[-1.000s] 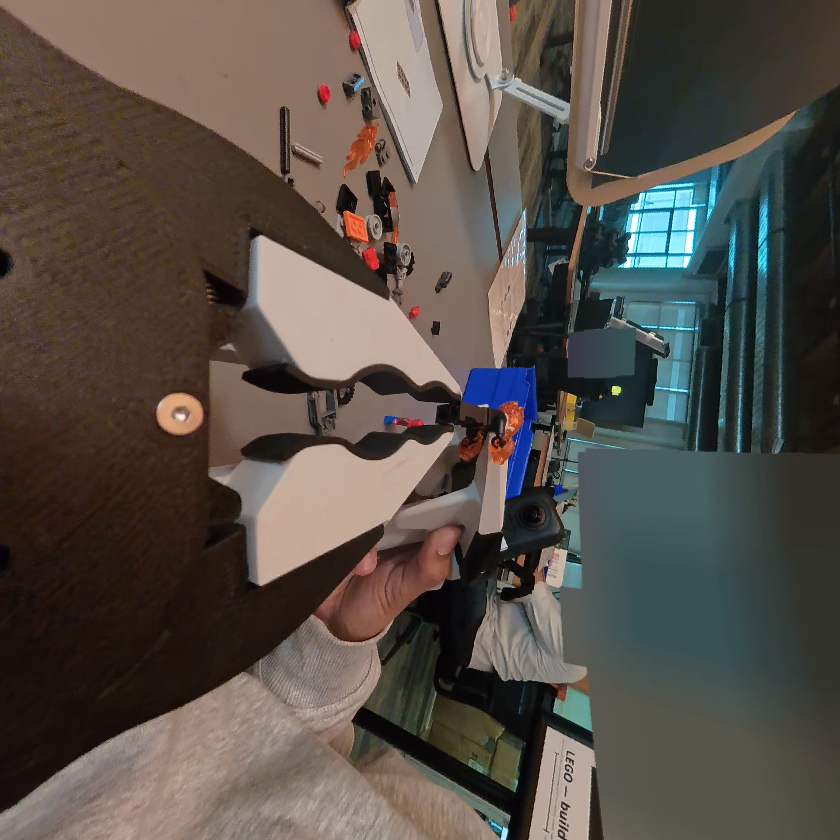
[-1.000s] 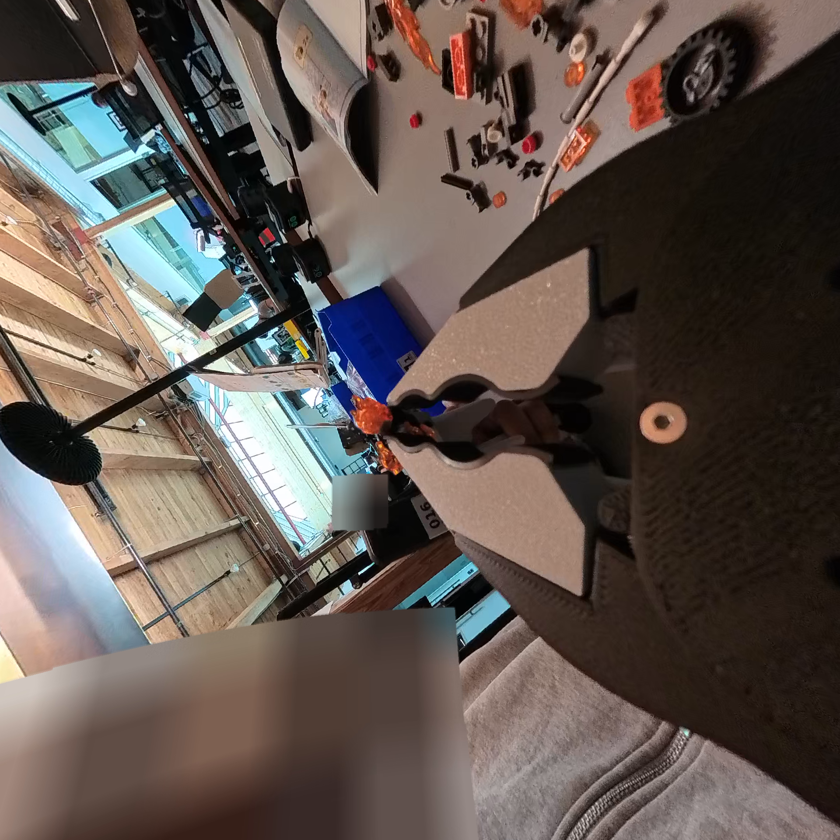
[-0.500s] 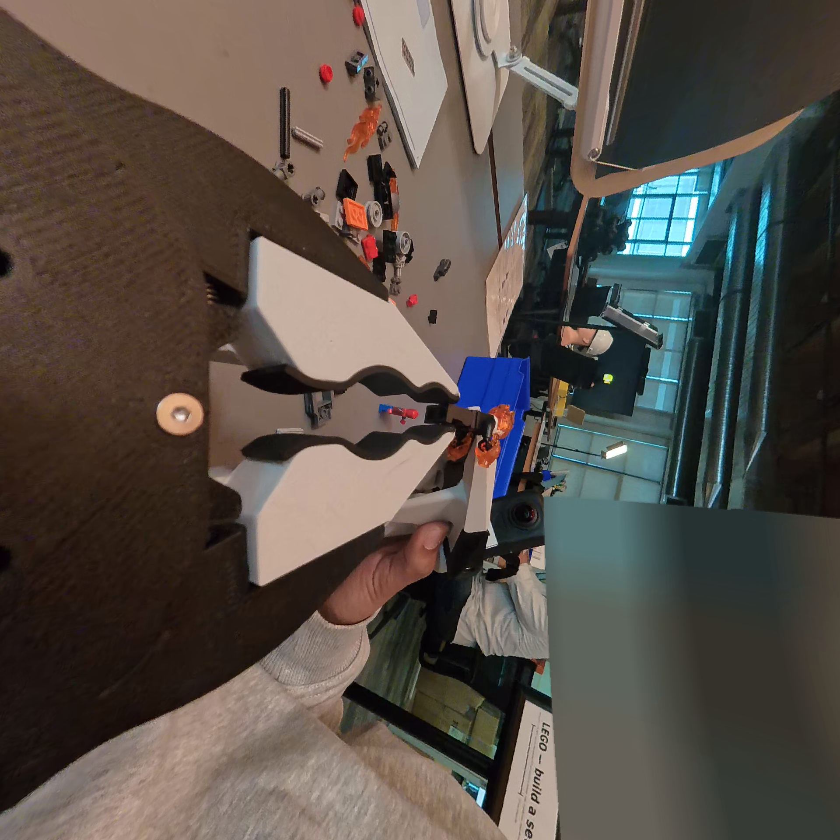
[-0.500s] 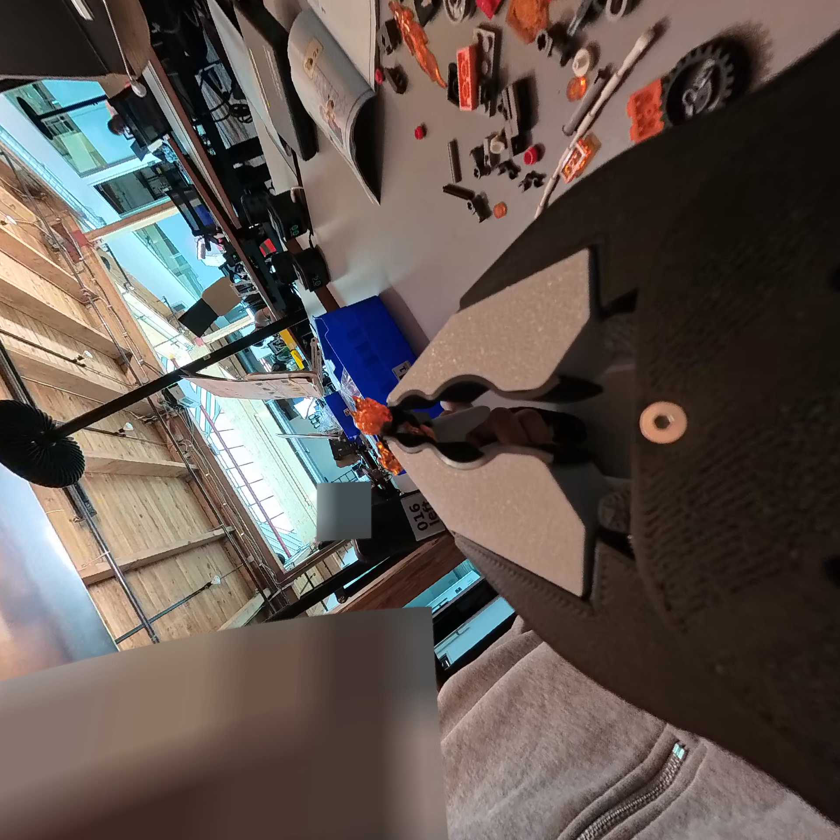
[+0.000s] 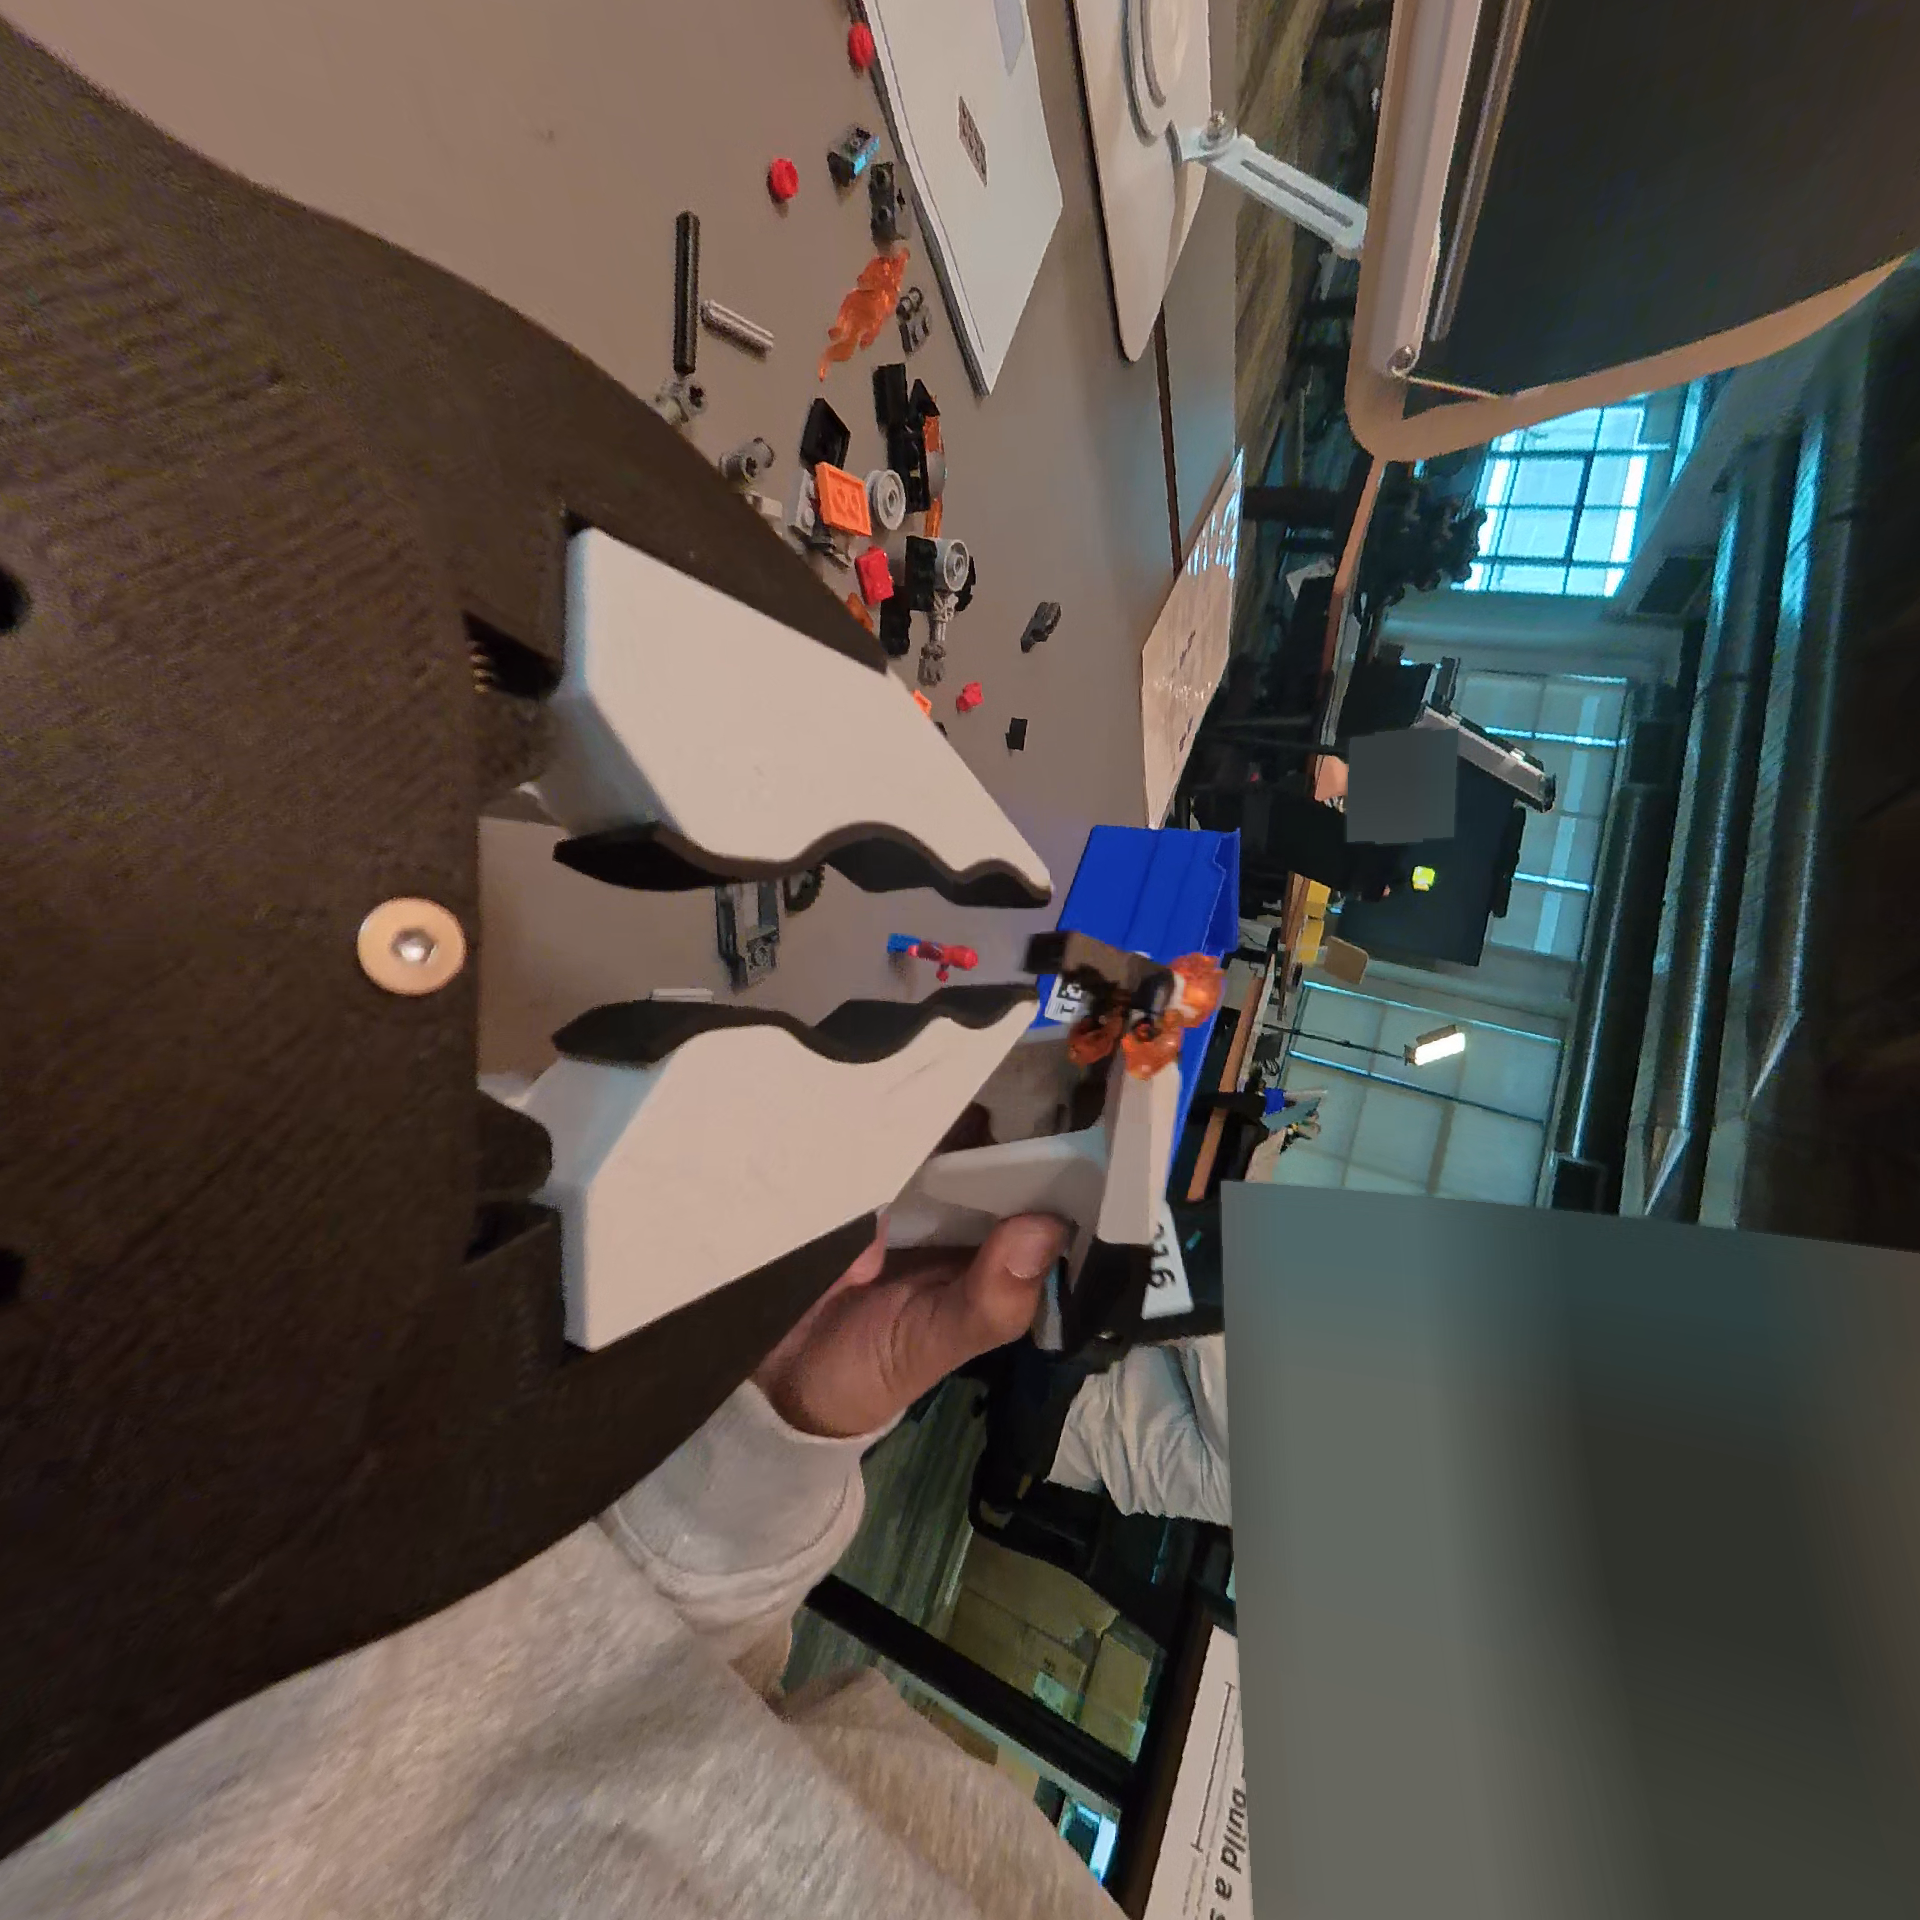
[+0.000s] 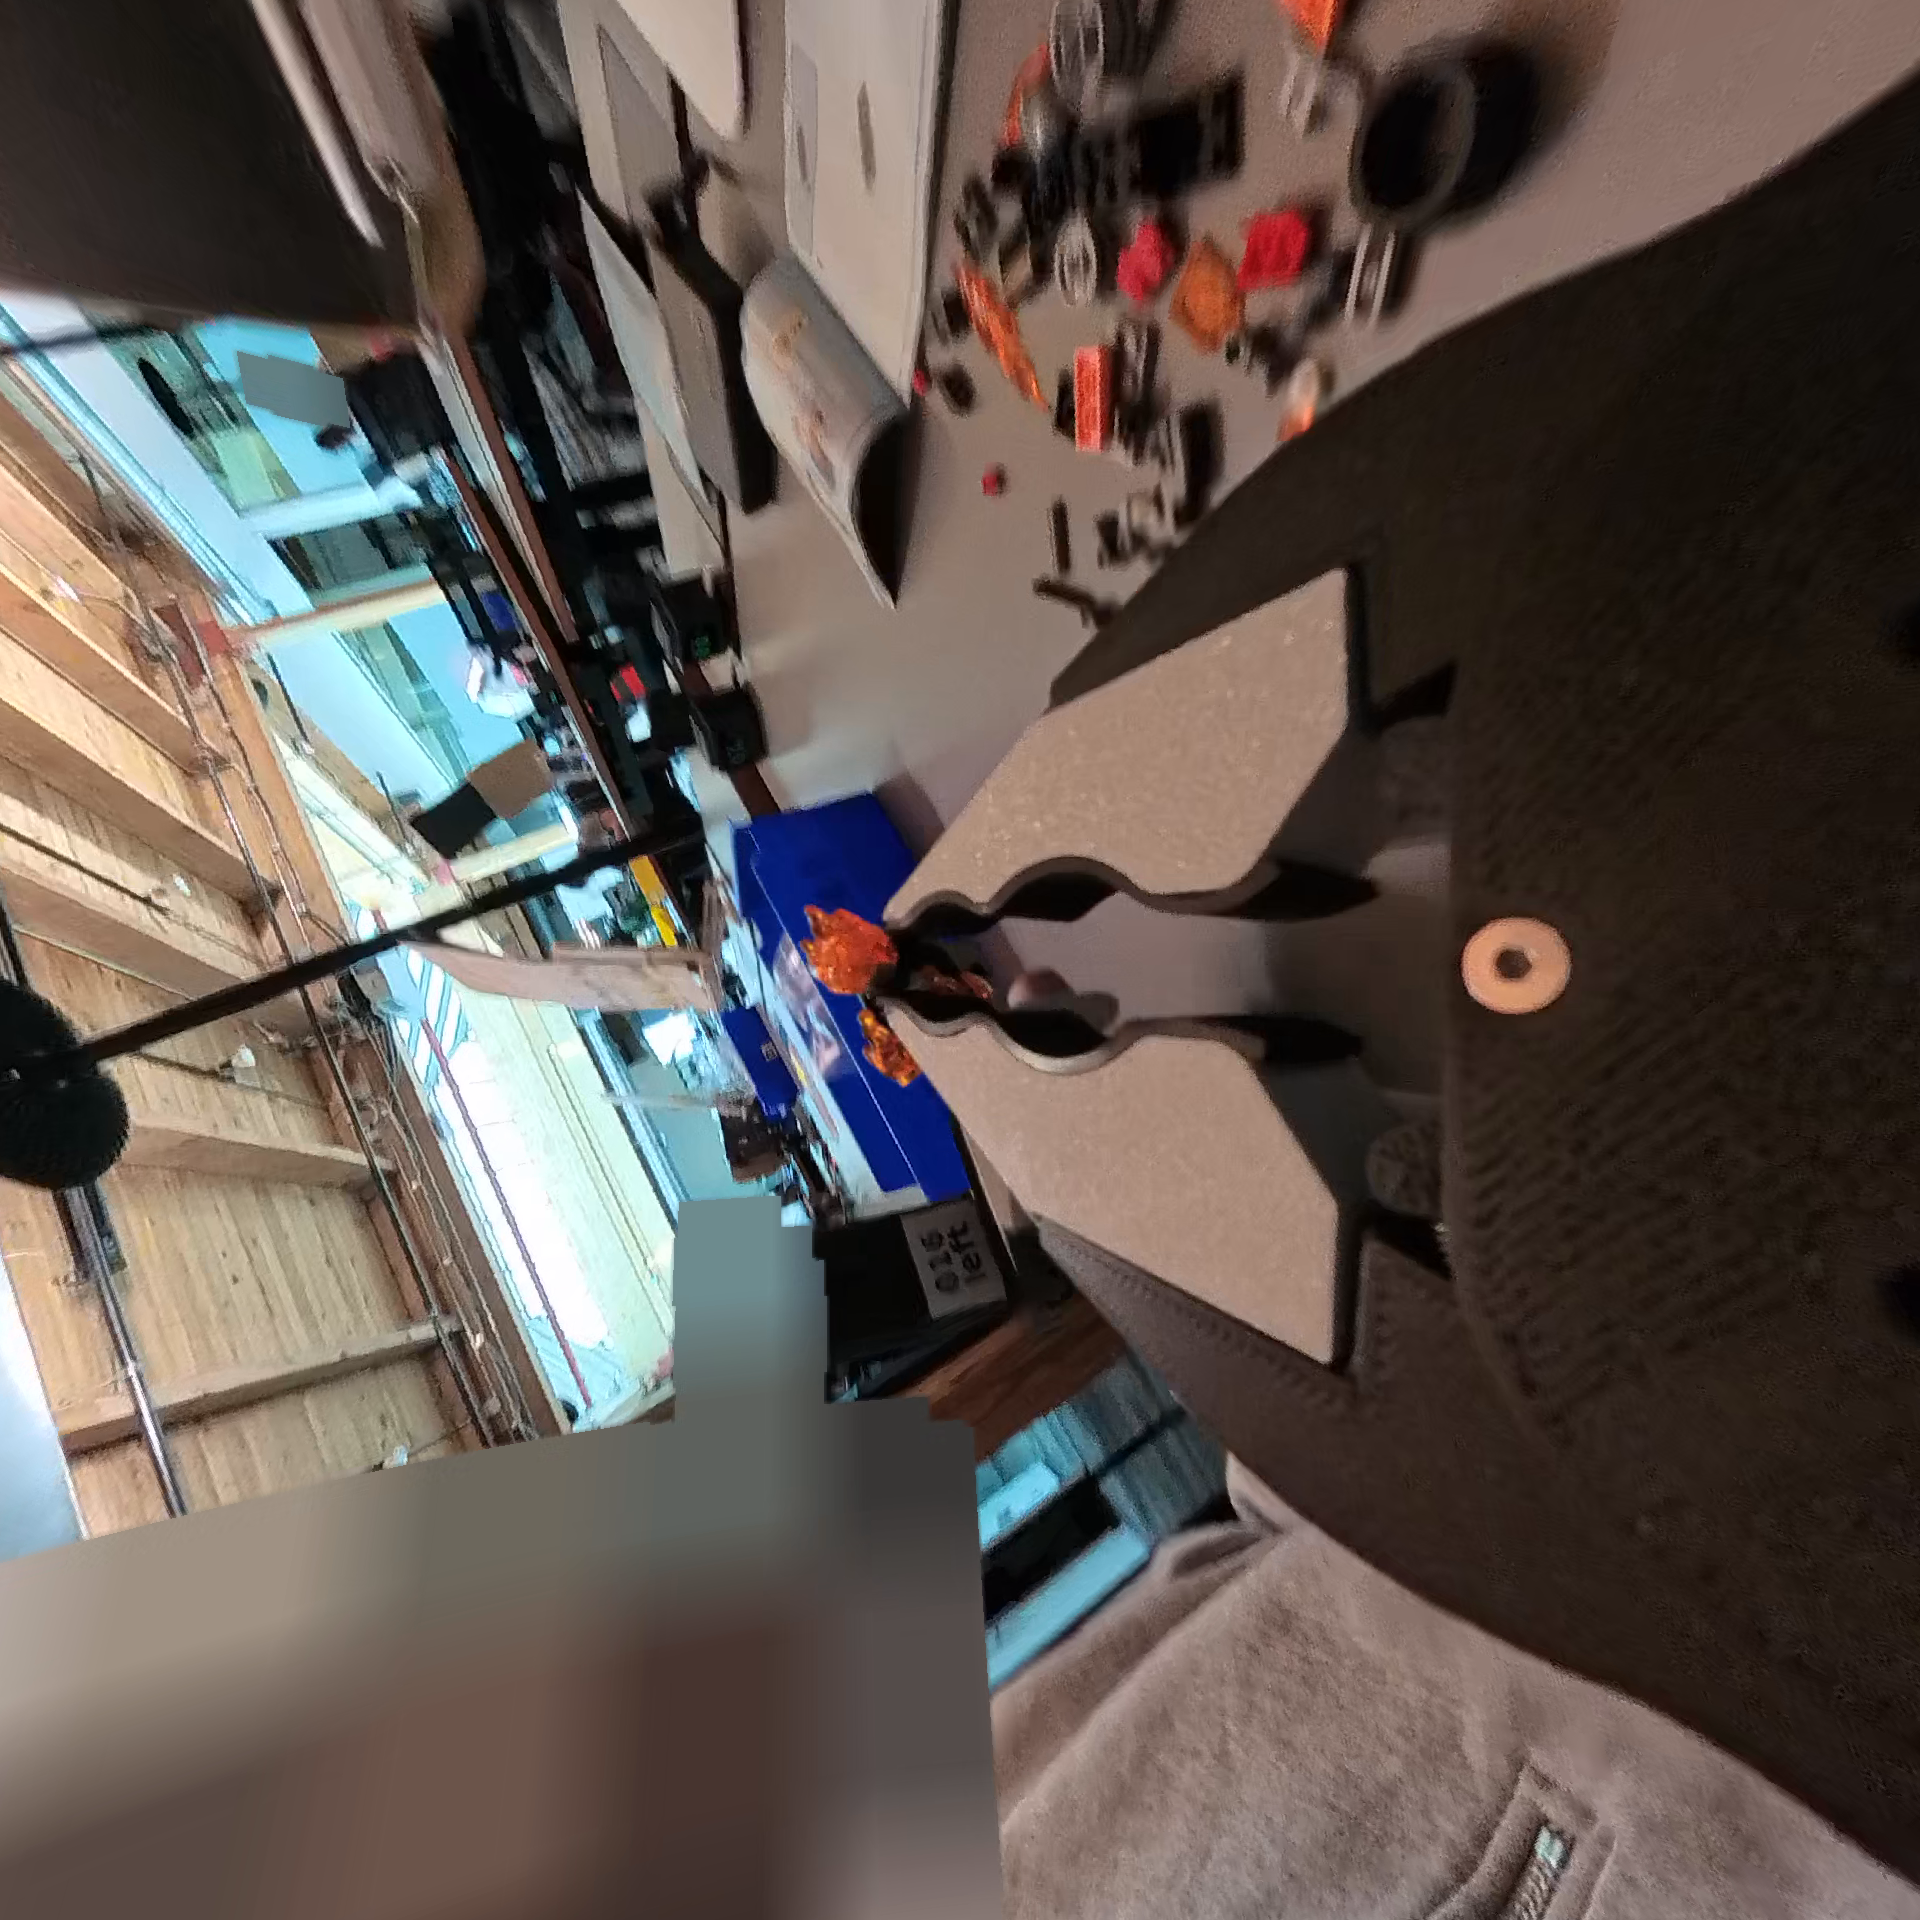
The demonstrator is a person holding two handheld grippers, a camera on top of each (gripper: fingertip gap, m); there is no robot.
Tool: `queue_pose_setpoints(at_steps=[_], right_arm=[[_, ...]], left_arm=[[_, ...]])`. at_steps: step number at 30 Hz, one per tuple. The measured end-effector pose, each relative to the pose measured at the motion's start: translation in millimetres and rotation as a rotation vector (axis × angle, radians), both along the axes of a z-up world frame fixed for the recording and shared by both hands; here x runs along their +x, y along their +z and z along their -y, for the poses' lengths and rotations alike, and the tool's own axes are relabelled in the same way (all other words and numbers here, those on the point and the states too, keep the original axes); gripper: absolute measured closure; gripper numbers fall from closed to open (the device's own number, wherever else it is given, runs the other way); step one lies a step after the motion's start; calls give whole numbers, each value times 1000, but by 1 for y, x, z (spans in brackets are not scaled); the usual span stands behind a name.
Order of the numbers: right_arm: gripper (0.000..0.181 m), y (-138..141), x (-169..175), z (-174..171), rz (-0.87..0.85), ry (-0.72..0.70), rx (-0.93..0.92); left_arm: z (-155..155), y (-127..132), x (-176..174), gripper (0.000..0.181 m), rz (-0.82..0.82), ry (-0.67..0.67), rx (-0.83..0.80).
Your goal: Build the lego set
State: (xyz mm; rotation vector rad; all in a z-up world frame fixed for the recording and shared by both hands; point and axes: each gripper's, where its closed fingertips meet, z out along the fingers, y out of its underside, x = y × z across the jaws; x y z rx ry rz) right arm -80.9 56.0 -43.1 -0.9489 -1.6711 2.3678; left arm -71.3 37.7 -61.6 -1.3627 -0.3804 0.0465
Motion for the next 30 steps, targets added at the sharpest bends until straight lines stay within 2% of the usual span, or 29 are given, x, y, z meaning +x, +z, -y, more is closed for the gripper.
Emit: queue_pose_setpoints(at_steps=[2, 5, 8, 10, 14, 21, 30], right_arm=[[173, 4, -11, -31, -21, -120, 79], [173, -8, -34, -105, 10, -408, 344], [173, -48, -45, -175, 155, -621, 621], [173, -75, -47, -196, 232, -654, 702], [173, -109, -50, -203, 341, -624, 742], [172, -119, -52, -205, 360, -652, 848], [170, -121, -50, -204, 360, -655, 875]], left_arm=[[0, 0, 0, 161, 5, -4, 6], [-1, -1, 0, 155, 26, -15, 13], [-1, -2, -2, 154, 49, -22, 20], [-1, -2, -3, 154, 56, -24, 21], [-2, -3, -4, 154, 44, -13, 9], [-2, -5, -3, 155, 30, -5, -7], [0, -4, -5, 155, 32, 2, 5]])
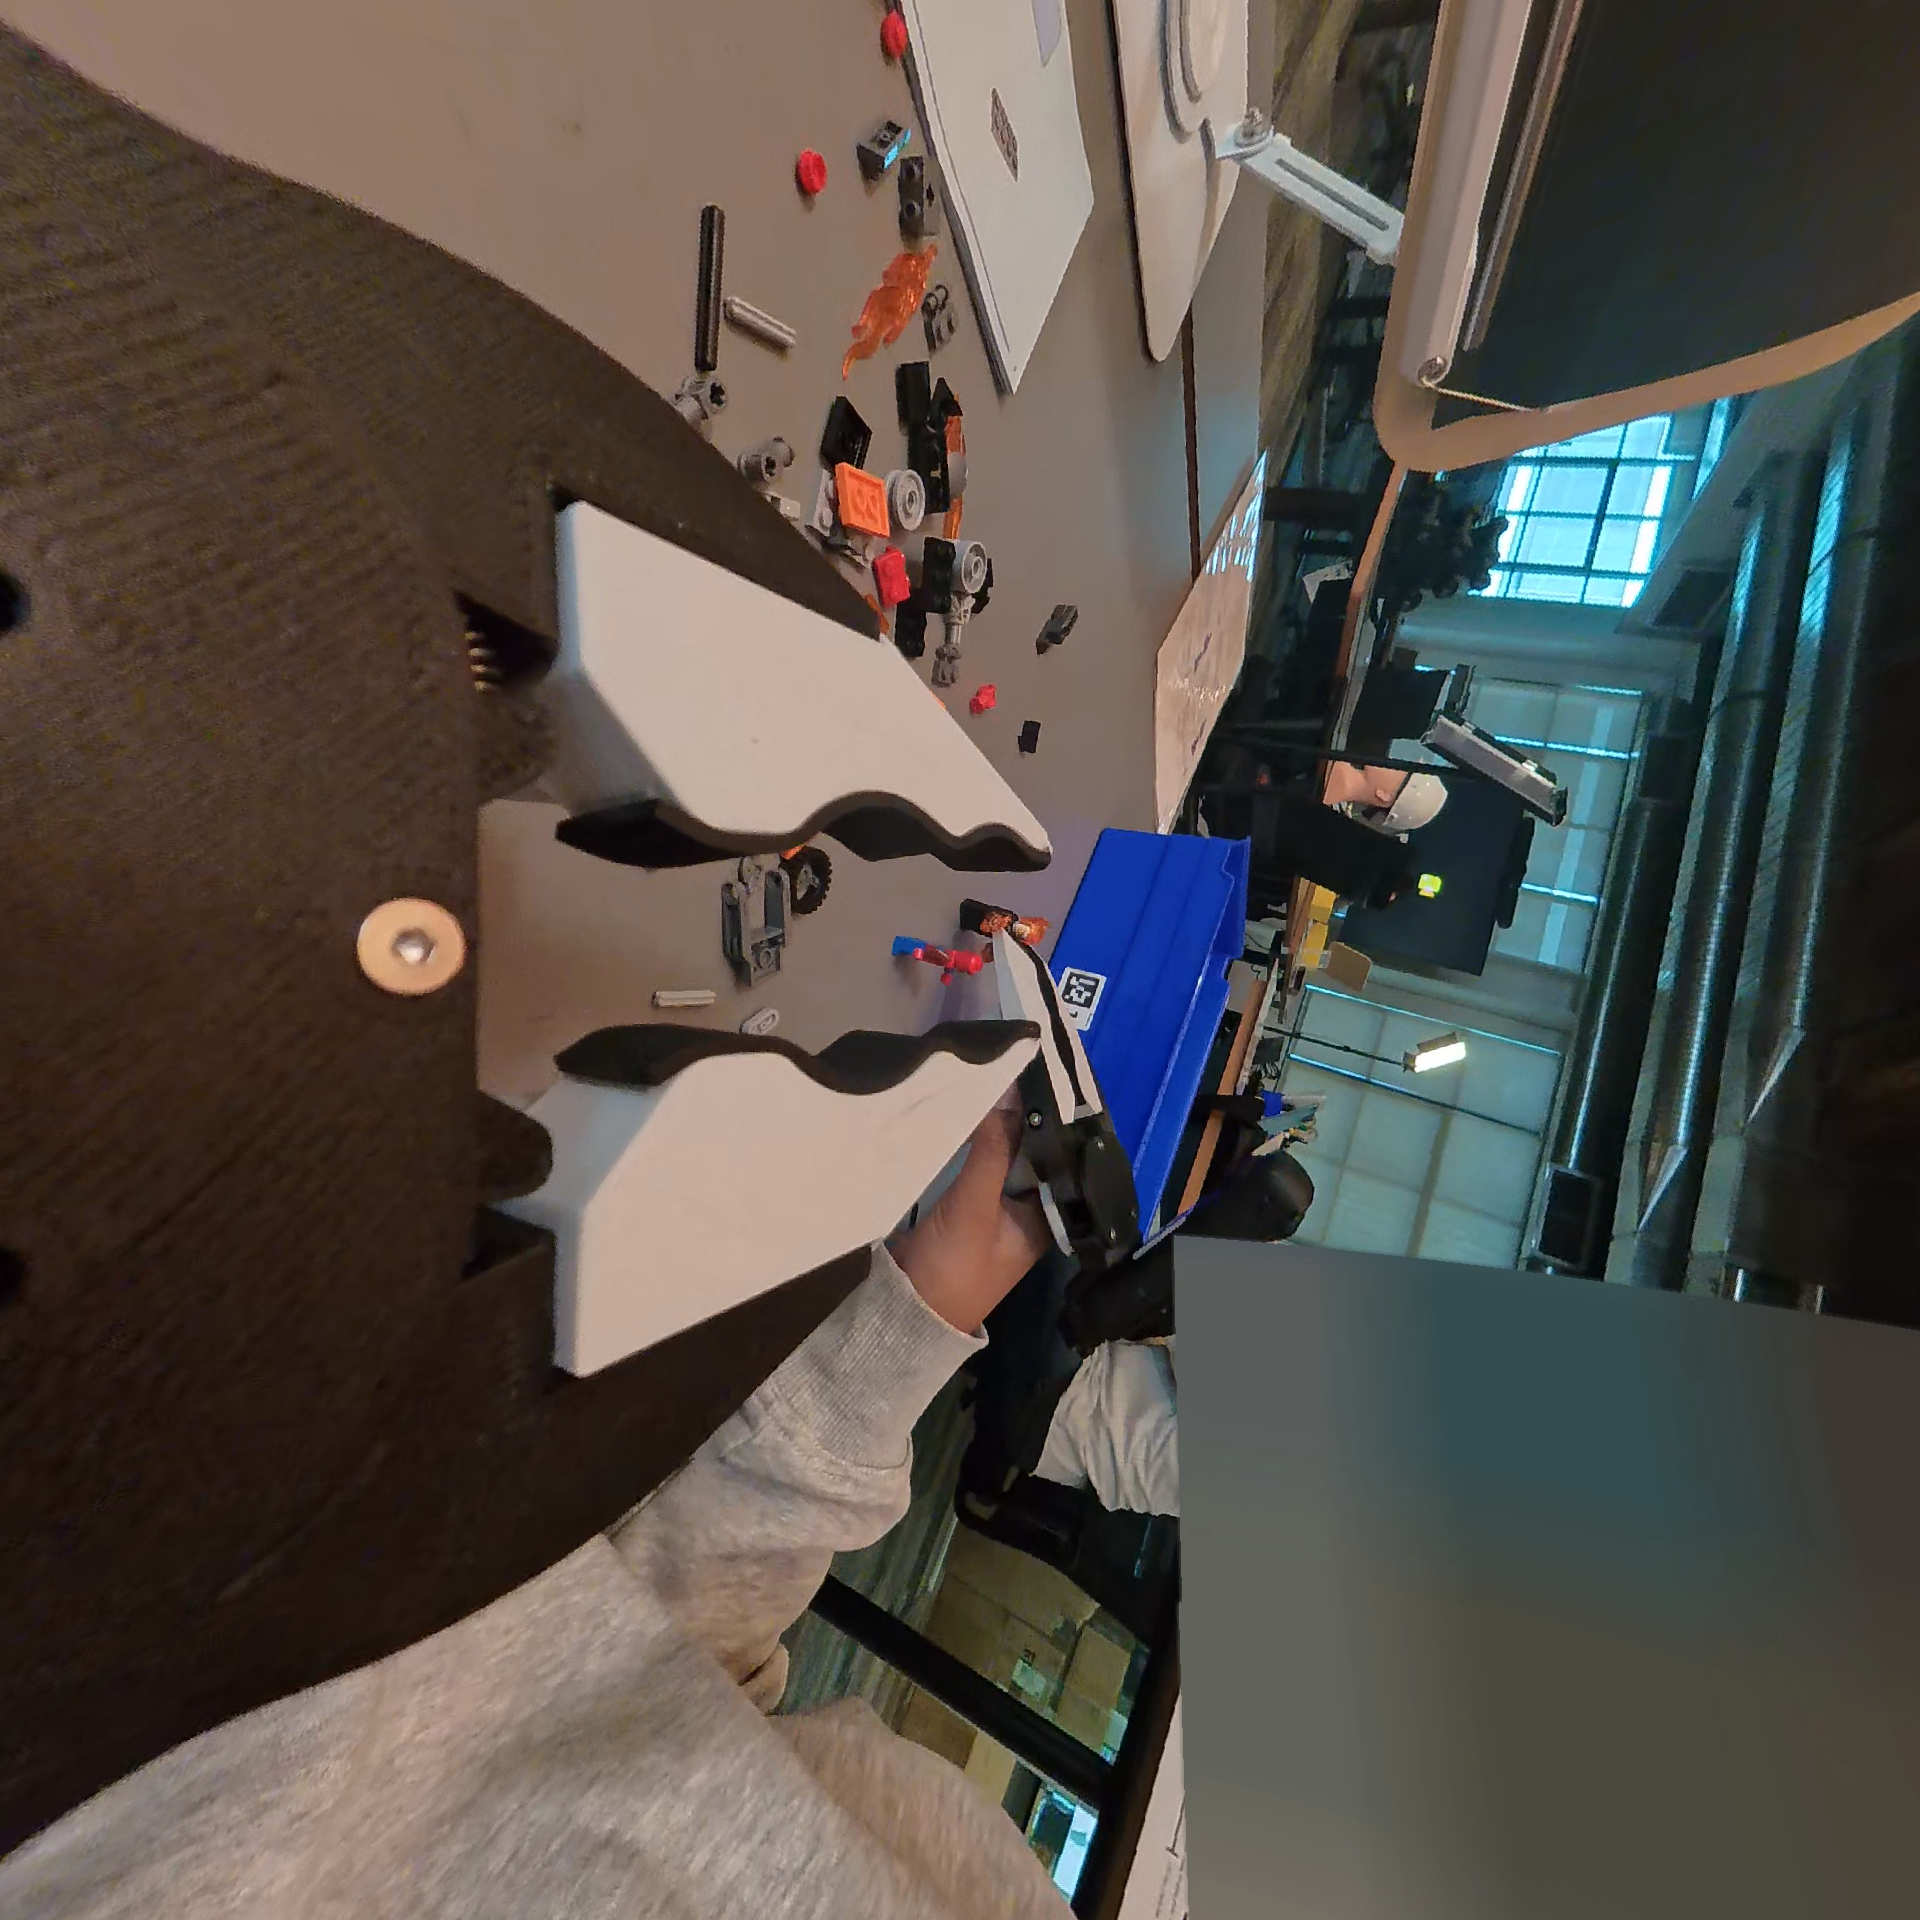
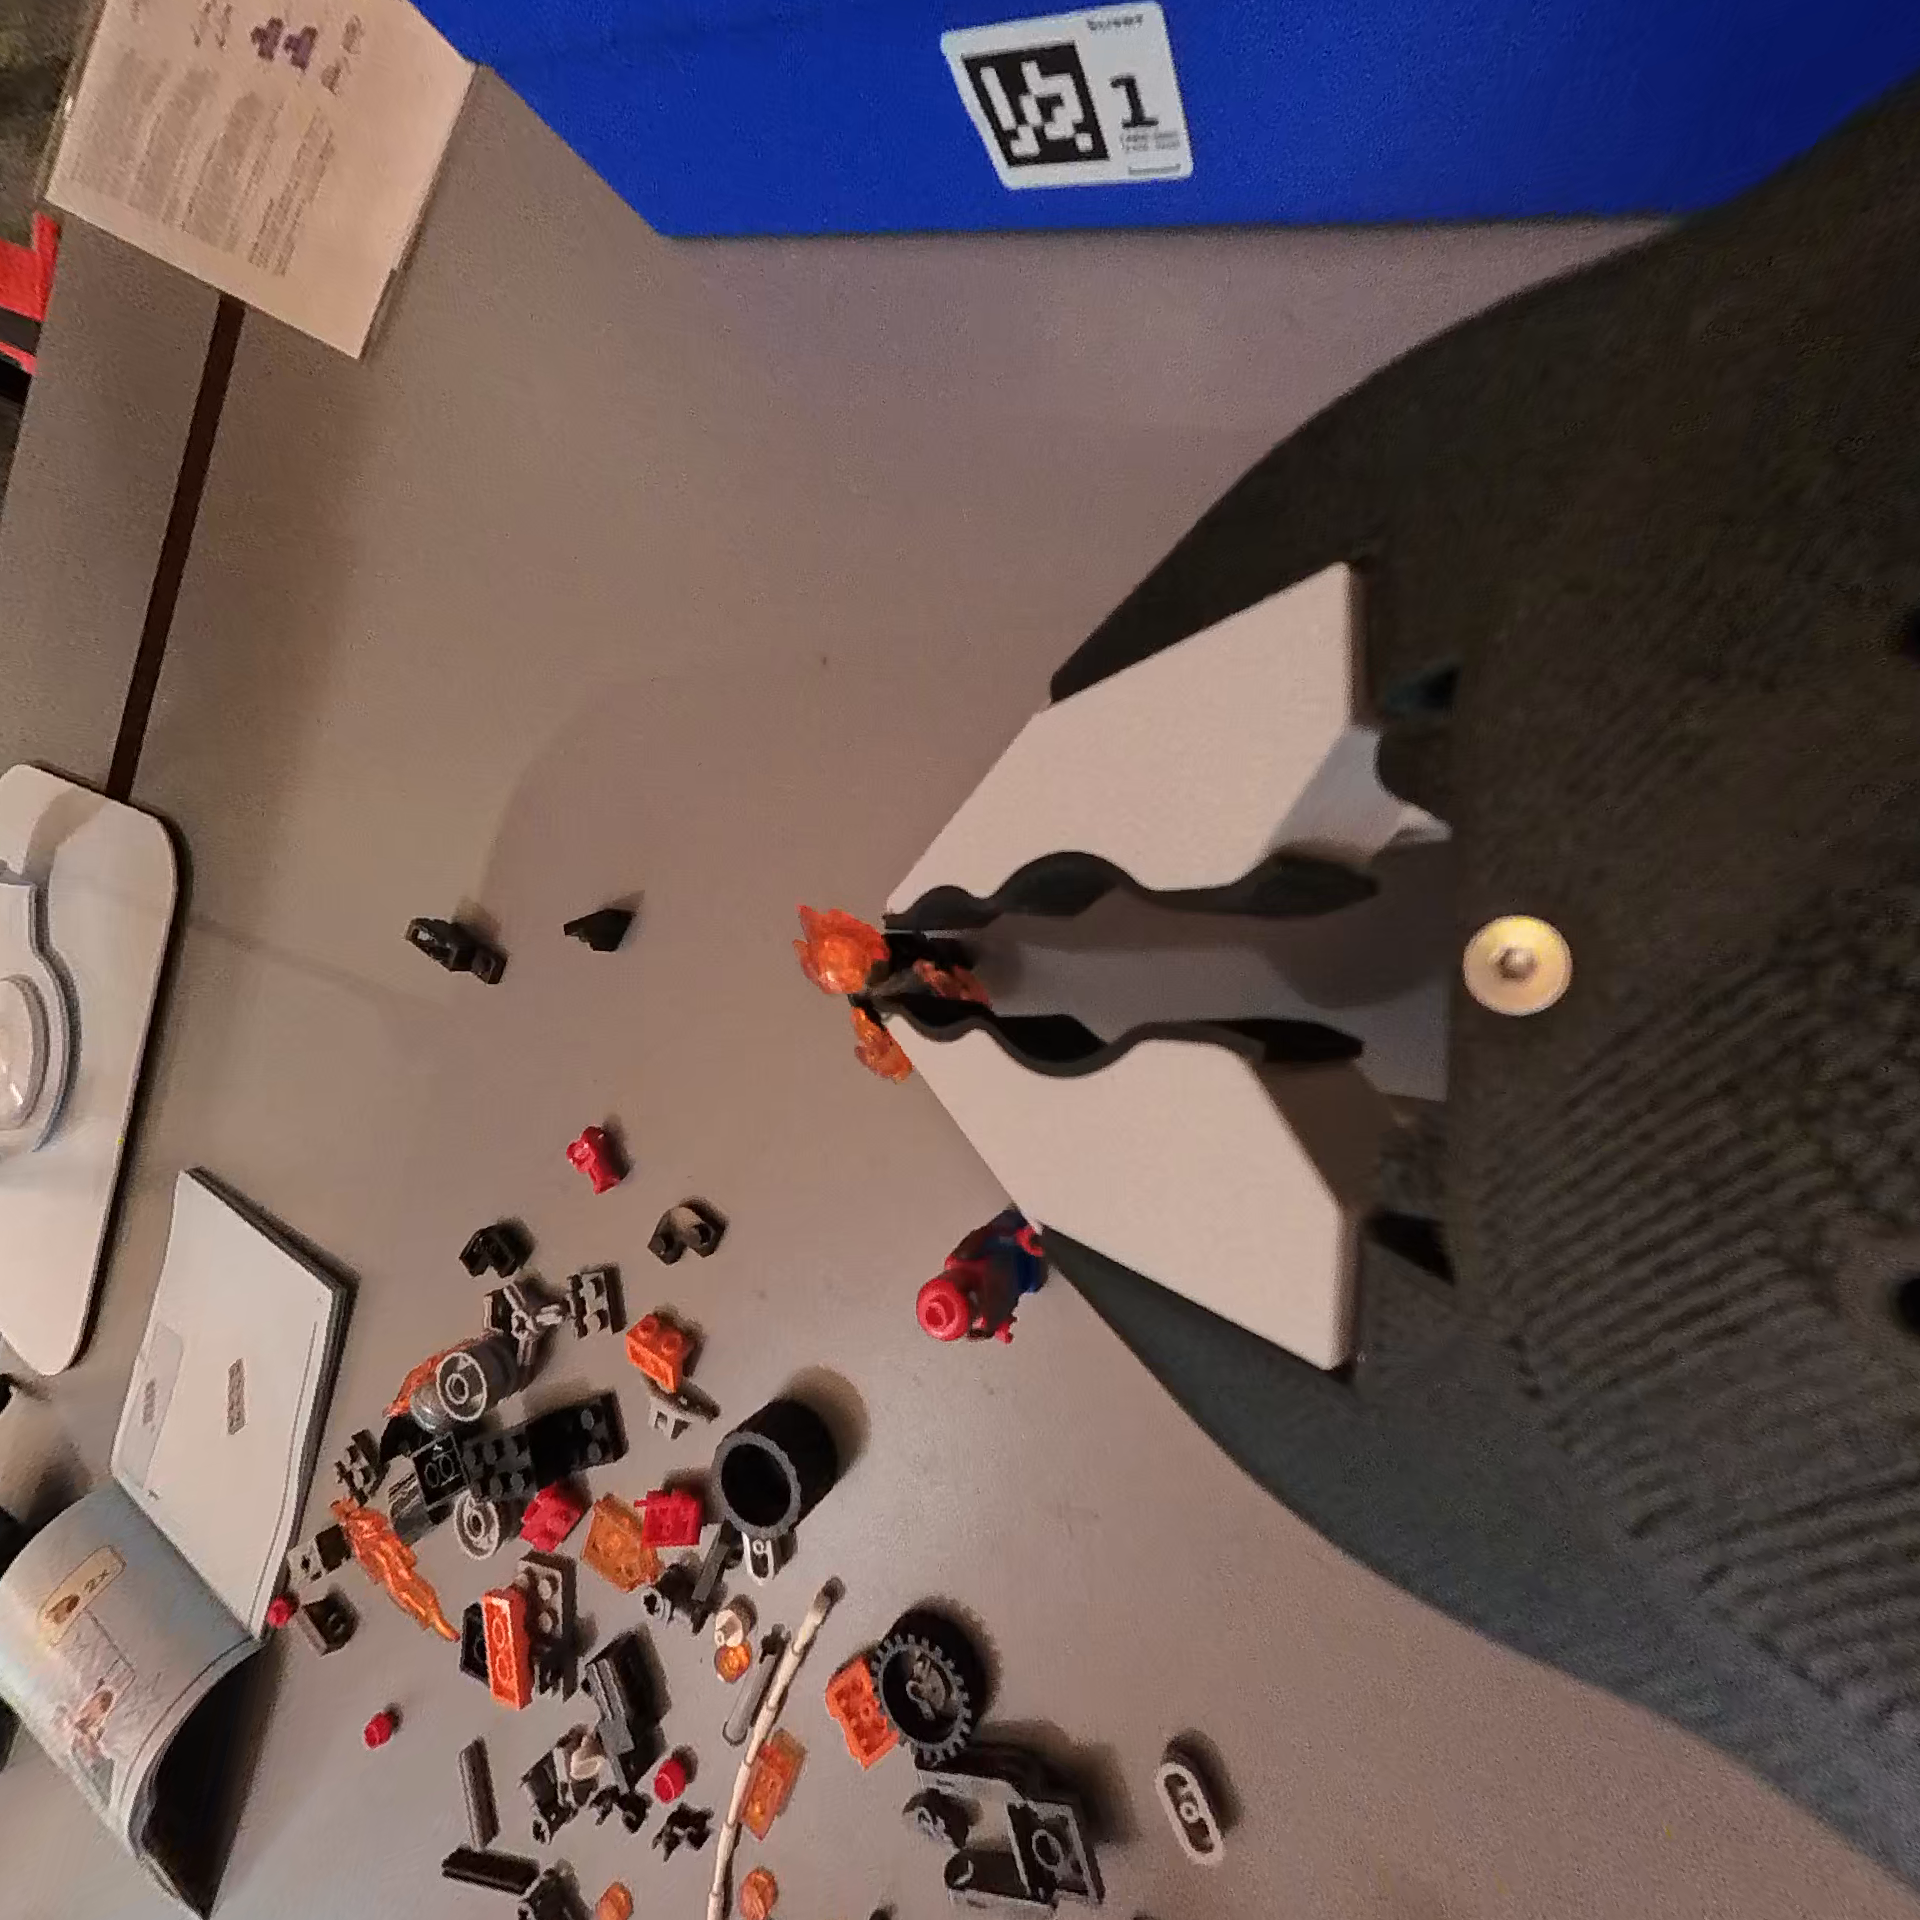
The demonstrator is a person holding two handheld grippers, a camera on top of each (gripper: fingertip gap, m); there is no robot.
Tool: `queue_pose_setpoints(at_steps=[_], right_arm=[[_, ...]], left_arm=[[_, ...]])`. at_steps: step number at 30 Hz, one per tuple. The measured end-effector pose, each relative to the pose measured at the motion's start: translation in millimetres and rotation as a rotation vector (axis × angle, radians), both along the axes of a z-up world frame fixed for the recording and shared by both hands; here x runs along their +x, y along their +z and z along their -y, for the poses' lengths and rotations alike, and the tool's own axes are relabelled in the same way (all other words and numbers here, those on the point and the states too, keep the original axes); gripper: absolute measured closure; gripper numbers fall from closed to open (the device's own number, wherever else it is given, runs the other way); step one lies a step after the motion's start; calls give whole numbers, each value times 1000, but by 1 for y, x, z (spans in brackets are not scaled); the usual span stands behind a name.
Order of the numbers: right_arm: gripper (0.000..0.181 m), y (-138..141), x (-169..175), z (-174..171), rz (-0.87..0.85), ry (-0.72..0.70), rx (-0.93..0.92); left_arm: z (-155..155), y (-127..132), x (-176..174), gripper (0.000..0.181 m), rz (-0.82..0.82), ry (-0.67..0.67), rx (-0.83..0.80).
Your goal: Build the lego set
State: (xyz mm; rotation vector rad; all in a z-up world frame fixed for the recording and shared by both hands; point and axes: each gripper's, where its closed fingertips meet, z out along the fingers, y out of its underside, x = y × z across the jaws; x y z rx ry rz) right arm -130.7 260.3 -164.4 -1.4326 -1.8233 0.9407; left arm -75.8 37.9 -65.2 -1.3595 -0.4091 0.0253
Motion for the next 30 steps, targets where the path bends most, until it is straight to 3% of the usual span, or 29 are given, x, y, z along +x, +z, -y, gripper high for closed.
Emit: queue_pose_setpoints(at_steps=[15, 30], right_arm=[[160, 0, 9, -2, 12, 8, -49], [176, 7, 6, -3, -38, -9, -44]], left_arm=[[0, 0, -1, 156, -1, 4, -2], [-1, 0, -1, 156, -4, 6, -6]])
